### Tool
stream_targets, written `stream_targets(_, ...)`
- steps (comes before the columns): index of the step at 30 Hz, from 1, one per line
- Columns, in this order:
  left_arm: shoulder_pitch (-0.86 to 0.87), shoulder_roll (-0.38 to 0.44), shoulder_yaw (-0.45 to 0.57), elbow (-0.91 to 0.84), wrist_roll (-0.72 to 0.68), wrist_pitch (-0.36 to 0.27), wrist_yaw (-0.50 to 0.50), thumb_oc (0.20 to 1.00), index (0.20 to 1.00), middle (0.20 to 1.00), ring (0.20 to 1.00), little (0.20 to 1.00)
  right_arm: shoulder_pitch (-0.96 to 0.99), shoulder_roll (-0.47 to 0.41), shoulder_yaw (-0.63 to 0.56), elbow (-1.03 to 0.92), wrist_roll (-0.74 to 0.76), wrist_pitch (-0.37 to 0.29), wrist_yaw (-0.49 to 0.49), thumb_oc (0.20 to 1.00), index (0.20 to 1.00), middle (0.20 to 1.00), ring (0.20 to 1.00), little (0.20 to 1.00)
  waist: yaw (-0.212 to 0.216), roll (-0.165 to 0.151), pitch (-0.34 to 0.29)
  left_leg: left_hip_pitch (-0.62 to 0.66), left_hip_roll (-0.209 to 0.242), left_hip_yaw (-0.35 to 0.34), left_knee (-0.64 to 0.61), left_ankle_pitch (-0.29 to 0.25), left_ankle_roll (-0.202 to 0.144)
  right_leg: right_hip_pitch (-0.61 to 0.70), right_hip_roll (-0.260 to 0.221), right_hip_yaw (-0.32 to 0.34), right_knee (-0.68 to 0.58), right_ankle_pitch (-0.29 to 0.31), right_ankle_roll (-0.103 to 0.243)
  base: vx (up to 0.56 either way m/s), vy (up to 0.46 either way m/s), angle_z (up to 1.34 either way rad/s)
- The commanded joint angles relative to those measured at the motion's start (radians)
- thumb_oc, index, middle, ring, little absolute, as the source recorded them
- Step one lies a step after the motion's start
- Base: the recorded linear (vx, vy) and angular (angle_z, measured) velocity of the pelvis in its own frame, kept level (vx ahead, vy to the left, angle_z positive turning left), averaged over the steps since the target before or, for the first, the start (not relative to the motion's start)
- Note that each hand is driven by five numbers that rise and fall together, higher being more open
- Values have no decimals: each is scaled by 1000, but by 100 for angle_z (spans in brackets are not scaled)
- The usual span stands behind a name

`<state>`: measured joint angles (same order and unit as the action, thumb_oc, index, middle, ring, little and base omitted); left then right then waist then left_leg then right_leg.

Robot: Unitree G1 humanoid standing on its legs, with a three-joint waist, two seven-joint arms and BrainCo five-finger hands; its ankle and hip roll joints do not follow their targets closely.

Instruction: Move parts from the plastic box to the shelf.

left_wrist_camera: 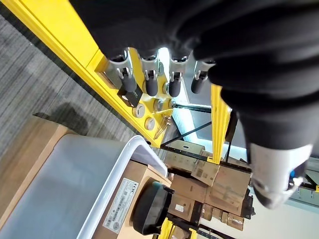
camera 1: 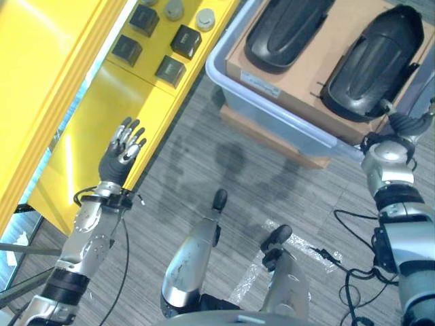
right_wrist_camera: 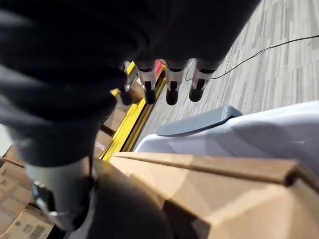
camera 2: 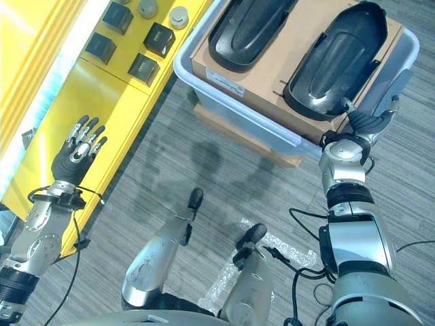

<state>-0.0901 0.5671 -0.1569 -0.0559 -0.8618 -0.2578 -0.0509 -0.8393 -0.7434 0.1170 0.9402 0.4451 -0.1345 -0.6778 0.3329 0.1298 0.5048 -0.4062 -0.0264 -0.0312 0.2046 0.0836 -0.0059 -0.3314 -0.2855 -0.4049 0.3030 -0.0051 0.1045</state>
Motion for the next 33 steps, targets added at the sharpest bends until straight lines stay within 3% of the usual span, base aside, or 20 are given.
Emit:
stream_targets(1, -4, 11, 34, -31, -16, -67, -23, 1000, 1000, 1000, 1000, 1000, -29, -47, 51, -60, 26, -72, -25, 1000, 1000, 1000, 1000, 1000, 1, 3, 13, -98, -33, -23, 128, -110, -18, 69, 30, -4, -91, -21, 45, 0, 0, 0)
stream_targets(12, 19, 23, 51, -31, -50, -38, -50, 1000, 1000, 1000, 1000, 1000, -7, -39, 37, -92, 19, -8, -5, 1000, 1000, 1000, 1000, 1000, 8, -12, 8, -82, -37, -17, 129, -119, -15, 96, 29, -6, -112, -12, 54, 15, 9, 2)
stream_targets(19, 11, 14, 28, -10, -50, -56, -44, 1000, 1000, 1000, 1000, 1000, 2, -25, 54, -24, 31, 14, 21, 1000, 1000, 1000, 1000, 1000, 8, -6, 15, -93, -39, -14, 132, -117, -13, 91, 25, -2, -116, -7, 58, 0, 0, 0)
stream_targets(29, -3, 16, 16, 8, -49, -82, -12, 1000, 1000, 1000, 1000, 1000, -5, 5, 66, 67, 121, -9, 58, 1000, 1000, 1000, 1000, 1000, 16, 3, 15, -145, -53, -14, 160, -117, -10, 47, 12, -1, -84, -13, 61, 2, 24, 3)
stream_targets(30, -2, 18, 16, 8, -52, -84, -11, 1000, 1000, 1000, 1000, 1000, -5, 5, 64, 69, 121, -10, 60, 959, 959, 959, 959, 959, 16, 3, 15, -147, -54, -14, 162, -117, -10, 45, 11, -1, -83, -13, 62, -2, 43, 5)
stream_targets(31, 0, 18, 20, 10, -52, -83, -12, 1000, 1000, 1000, 1000, 1000, -5, 8, 62, 69, 126, -11, 58, 721, 721, 721, 721, 721, 17, 4, 15, -151, -55, -12, 166, -118, -9, 42, 9, 0, -77, -16, 62, 3, 34, 5)
stream_targets(32, 2, 19, 24, 11, -54, -82, -12, 1000, 1000, 1000, 1000, 1000, -5, 10, 59, 70, 140, -16, 64, 344, 344, 344, 344, 344, 18, 4, 15, -153, -57, -11, 169, -119, -8, 38, 7, 1, -72, -17, 62, 4, 39, 4)
stream_targets(33, 2, 20, 25, 12, -51, -80, -11, 1000, 1000, 1000, 1000, 1000, -6, 13, 56, 71, 150, -19, 69, 200, 200, 200, 200, 200, 19, 4, 15, -157, -58, -9, 173, -121, -7, 34, 6, 2, -66, -19, 63, 2, 30, 4)
